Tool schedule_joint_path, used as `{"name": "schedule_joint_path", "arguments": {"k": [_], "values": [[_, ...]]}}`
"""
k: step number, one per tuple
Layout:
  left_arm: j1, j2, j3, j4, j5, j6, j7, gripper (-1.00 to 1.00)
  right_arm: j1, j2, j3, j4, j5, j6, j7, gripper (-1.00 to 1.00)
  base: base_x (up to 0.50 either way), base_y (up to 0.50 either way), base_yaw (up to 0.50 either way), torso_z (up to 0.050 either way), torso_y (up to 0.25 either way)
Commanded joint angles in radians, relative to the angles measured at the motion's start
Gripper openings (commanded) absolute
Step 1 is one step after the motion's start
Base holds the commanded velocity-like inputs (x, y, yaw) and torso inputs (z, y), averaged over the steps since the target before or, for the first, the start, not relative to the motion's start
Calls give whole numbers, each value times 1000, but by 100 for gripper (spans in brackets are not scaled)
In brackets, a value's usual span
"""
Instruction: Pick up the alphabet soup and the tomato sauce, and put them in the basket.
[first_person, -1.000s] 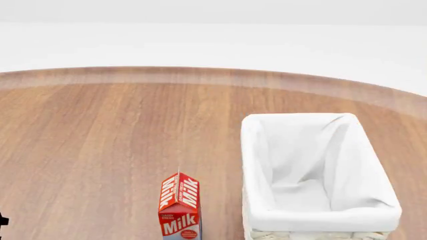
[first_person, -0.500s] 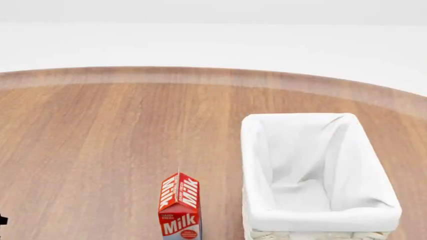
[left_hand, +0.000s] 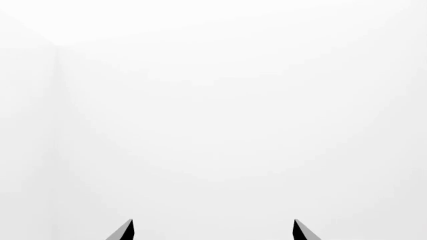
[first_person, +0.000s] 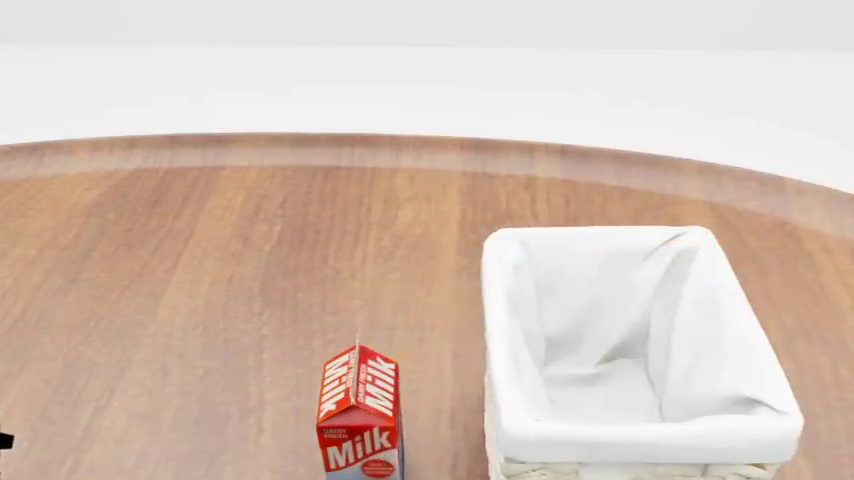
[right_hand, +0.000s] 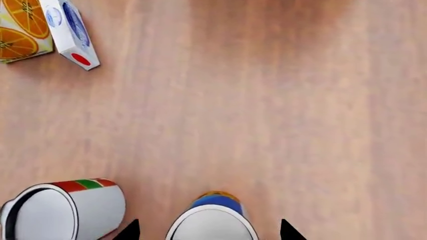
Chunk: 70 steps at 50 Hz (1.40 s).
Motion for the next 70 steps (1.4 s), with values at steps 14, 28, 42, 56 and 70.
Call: {"name": "schedule_joint_path", "arguments": {"k": [14, 28, 42, 56, 70], "values": [[-7, -21, 18, 1, -4, 15, -22, 100, -15, -44, -23, 93, -54, -29, -74, 100, 0, 0, 0, 0, 0], [9, -31, 24, -9, 6, 42, -24, 100, -22, -79, -51, 155, -97, -38, -113, 100, 0, 0, 0, 0, 0], [0, -36, 39, -8, 6, 42, -33, 100, -28, -94, -60, 201, -116, -52, -138, 100, 0, 0, 0, 0, 0], [-11, -43, 46, -6, -4, 42, -45, 100, -35, -96, -64, 195, -150, -72, -144, -100, 0, 0, 0, 0, 0], [-13, -49, 54, -11, -4, 51, -48, 100, -47, 16, 30, -108, -91, -125, -29, -100, 1, 0, 0, 0, 0]]}}
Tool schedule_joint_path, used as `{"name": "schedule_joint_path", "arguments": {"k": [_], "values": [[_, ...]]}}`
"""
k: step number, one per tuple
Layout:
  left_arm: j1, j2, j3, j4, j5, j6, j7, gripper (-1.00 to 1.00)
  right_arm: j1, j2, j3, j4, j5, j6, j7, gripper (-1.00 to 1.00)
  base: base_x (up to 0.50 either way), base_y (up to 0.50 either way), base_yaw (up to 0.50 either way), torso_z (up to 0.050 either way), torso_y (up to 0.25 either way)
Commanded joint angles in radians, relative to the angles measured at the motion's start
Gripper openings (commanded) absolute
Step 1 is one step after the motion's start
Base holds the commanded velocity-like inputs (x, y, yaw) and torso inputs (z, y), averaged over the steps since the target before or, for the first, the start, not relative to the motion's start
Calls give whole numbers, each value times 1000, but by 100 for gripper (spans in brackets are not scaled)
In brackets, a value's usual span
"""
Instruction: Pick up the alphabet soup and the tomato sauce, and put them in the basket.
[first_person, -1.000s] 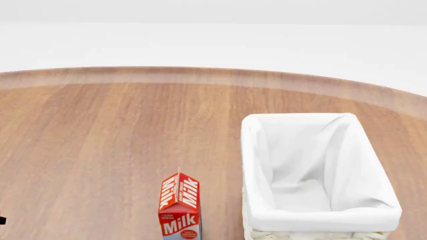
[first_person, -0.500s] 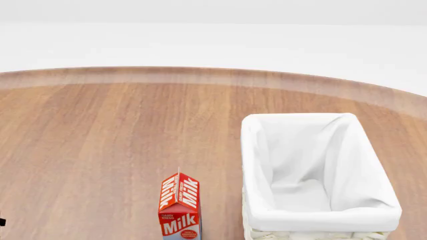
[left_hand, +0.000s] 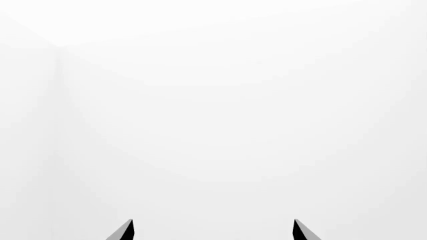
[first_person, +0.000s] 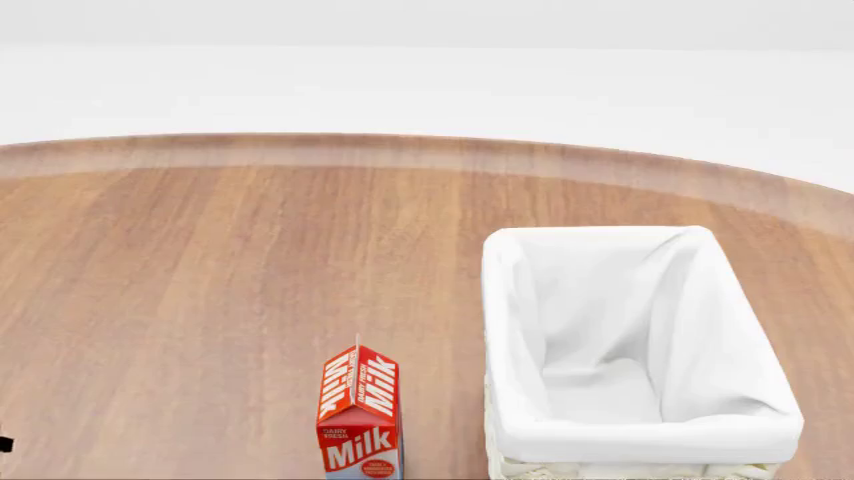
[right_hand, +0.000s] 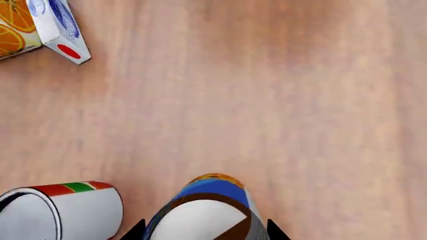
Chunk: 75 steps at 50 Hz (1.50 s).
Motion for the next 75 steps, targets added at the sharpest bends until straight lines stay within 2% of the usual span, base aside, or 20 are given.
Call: {"name": "schedule_joint_path", "arguments": {"k": [1, 18, 35, 37, 41, 50, 52, 54, 56, 60, 62, 70, 75], "values": [[-2, -7, 4, -1, -2, 6, -4, 100, 0, 86, 82, -226, 34, -33, 77, -100, 0, 0, 0, 0, 0], [-4, -12, 14, -5, 1, 15, -11, 100, 2, 147, 141, -345, 74, -70, 122, -100, 0, 0, 0, 0, 0], [6, -25, 15, -7, 0, 31, -19, 100, 78, 287, 288, -494, 239, -158, 186, -100, 0, 0, 0, 0, 0], [6, -25, 15, -8, -1, 33, -20, 100, 126, 309, 301, -512, 294, -159, 208, -100, 0, 0, 0, 0, 5], [-1, -24, 20, -9, -1, 28, -19, 100, 156, 289, 297, -498, 275, -151, 192, -100, 0, 0, 0, 0, 0], [0, -29, 20, -11, -3, 35, -22, 100, 360, 305, 304, -473, 417, -122, 236, -100, 0, 0, 0, 0, 0], [-2, -27, 23, -12, -1, 33, -22, 100, 431, 327, 308, -483, 496, -118, 270, -100, 0, 0, 0, 0, 0], [-1, -30, 21, -11, -4, 37, -24, 100, 432, 298, 295, -467, 453, -106, 257, -100, 0, 0, 0, 0, 0], [-1, -31, 21, -11, -4, 36, -25, 100, 501, 313, 296, -467, 526, -100, 286, -100, 0, 0, 0, 0, 0], [-3, -33, 22, -11, -5, 35, -26, 100, 523, 288, 293, -450, 502, -95, 275, -100, 0, 0, 0, 0, 0], [-8, -35, 22, -5, -10, 29, -30, 100, 610, 289, 282, -434, 564, -76, 304, -100, 0, 0, 0, 0, 0], [-19, -37, 26, -4, -17, 25, -33, 100, 709, 246, 258, -382, 567, -46, 314, -100, 0, 0, 0, 0, 1], [-14, -46, 22, -3, -19, 32, -37, 100, 856, 205, 219, -323, 611, 1, 353, -100, 0, 0, 0, 0, 0]]}}
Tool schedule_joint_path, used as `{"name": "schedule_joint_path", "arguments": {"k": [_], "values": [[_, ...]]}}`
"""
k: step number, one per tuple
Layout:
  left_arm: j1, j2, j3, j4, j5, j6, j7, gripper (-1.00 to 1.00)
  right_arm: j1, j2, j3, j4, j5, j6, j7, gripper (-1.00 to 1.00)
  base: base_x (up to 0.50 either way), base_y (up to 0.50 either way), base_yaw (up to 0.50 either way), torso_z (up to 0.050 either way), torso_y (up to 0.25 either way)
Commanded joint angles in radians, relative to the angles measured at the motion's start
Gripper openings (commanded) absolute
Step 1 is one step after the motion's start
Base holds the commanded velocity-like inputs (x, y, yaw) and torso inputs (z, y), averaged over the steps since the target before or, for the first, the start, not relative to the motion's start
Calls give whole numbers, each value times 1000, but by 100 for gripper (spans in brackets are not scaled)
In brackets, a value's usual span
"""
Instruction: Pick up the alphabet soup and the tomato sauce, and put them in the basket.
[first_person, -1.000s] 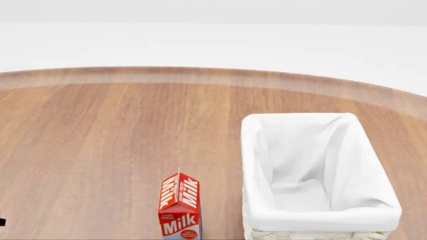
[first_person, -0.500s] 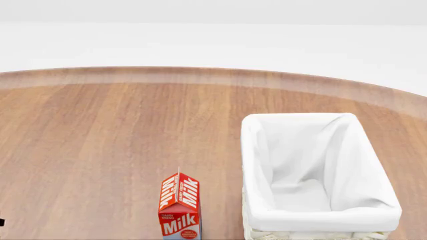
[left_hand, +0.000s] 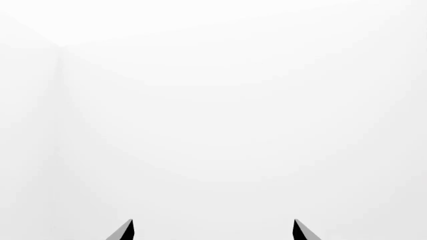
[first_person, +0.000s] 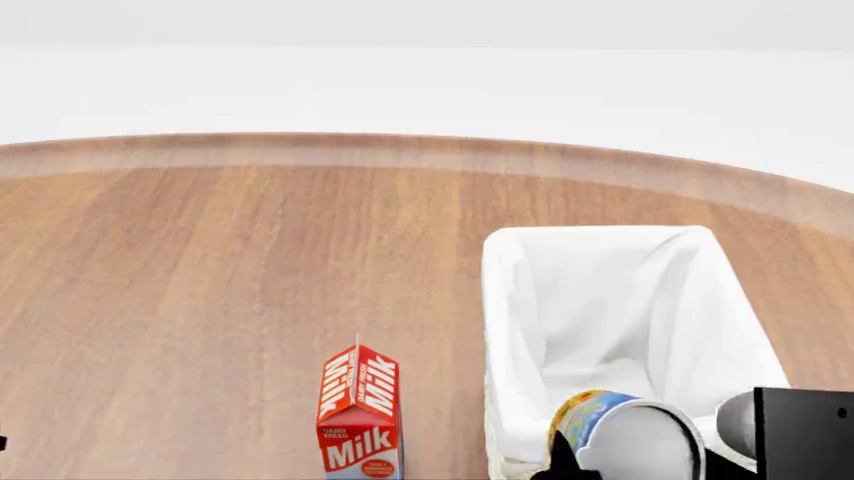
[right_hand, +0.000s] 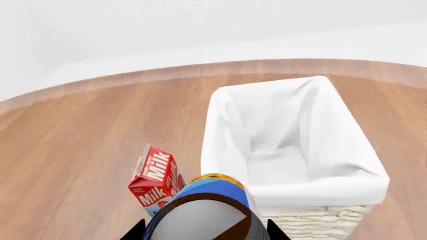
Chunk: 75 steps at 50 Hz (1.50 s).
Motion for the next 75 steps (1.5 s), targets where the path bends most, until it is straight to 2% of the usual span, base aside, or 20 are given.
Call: {"name": "schedule_joint_path", "arguments": {"k": [1, 3, 5, 6, 7, 10, 17, 21, 36, 52, 75], "values": [[1, -9, 1, 0, -3, 7, -5, 100, 249, -62, -32, 90, 50, 81, 39, -100, 0, 0, 0, 0, 0], [5, -8, 3, -3, 1, 11, -5, 100, 285, -79, -44, 118, 49, 95, 42, -100, 0, 0, 0, 0, 0], [5, -10, 3, -4, 0, 12, -5, 100, 388, -101, -74, 169, 92, 133, 76, -100, 0, 0, 0, 0, 0], [7, -12, 1, -3, -1, 15, -6, 100, 353, -114, -77, 178, 39, 127, 51, -100, 0, 0, 0, 0, 0], [9, -13, 0, -4, 0, 18, -7, 100, 415, -121, -91, 205, 80, 148, 74, -100, 0, 0, 0, 0, 0], [13, -11, 4, -10, 6, 23, -4, 100, 445, -143, -109, 245, 64, 165, 71, -100, 0, 0, 0, 0, 3], [9, -14, 6, -7, 3, 20, -8, 100, 446, -187, -142, 320, -31, 179, 28, -100, 0, 0, 0, 0, 0], [10, -13, 10, -9, 6, 23, -8, 100, 509, -225, -173, 401, -12, 212, 24, -100, 0, 0, 0, 0, 0], [6, -22, 10, -8, -1, 24, -13, 100, 594, -358, -271, 672, -195, 246, -95, -100, 0, 0, 0, 0, 1], [-4, -33, 9, -2, -15, 22, -21, 100, 639, -492, -353, 968, -367, 208, -239, -100, 0, 0, 0, 1, 1], [0, -25, 26, -23, -1, 42, -12, 100, 732, -632, -433, 1361, -571, 99, -422, -100, 0, 0, 0, 0, 1]]}}
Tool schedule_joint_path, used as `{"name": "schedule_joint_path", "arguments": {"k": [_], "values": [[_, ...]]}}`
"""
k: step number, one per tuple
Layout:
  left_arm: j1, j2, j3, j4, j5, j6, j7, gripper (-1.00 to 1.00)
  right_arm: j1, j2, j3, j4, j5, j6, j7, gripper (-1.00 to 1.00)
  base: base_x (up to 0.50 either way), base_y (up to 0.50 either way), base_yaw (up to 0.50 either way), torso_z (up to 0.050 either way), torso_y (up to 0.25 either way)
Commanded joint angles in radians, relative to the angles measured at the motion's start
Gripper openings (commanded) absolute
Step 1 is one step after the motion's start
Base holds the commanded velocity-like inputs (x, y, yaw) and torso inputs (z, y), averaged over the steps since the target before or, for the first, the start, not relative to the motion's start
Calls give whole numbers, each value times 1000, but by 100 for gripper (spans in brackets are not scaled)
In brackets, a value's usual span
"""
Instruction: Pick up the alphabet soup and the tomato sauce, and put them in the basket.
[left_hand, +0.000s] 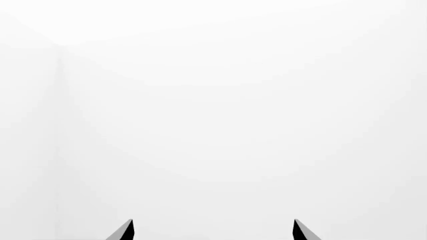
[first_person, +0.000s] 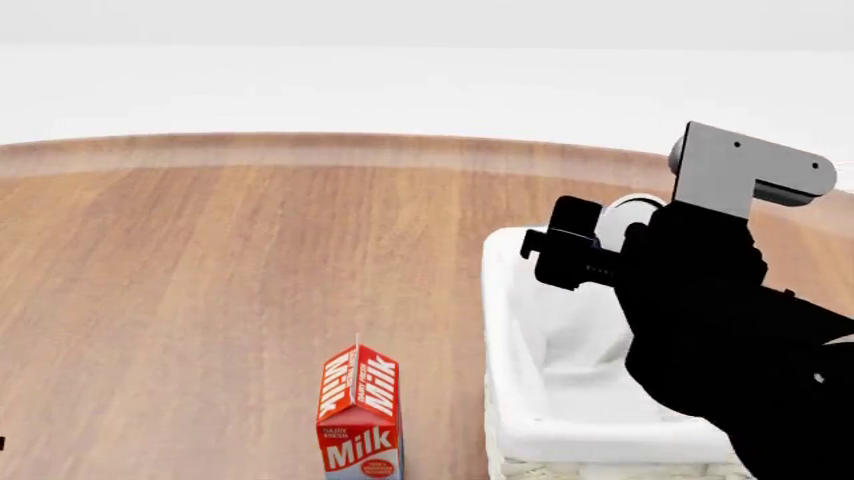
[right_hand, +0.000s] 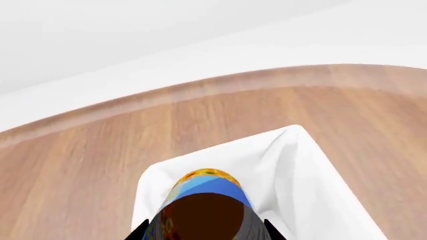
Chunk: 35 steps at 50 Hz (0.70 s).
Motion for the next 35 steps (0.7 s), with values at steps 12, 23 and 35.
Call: {"name": "schedule_joint_path", "arguments": {"k": [12, 23, 35], "values": [[-5, 4, 12, -10, 4, 7, 4, 100, 82, -115, -52, 315, -175, -62, -124, -100, 0, 0, 0, 0, 0], [-2, -6, 5, -6, -4, 12, -2, 100, 111, -141, -69, 404, -187, -38, -140, -100, 0, 0, 0, 0, 1], [-4, -5, 12, -8, 0, 12, -2, 100, 158, -165, -99, 535, -202, 11, -214, -100, 0, 0, 0, 0, 1]]}}
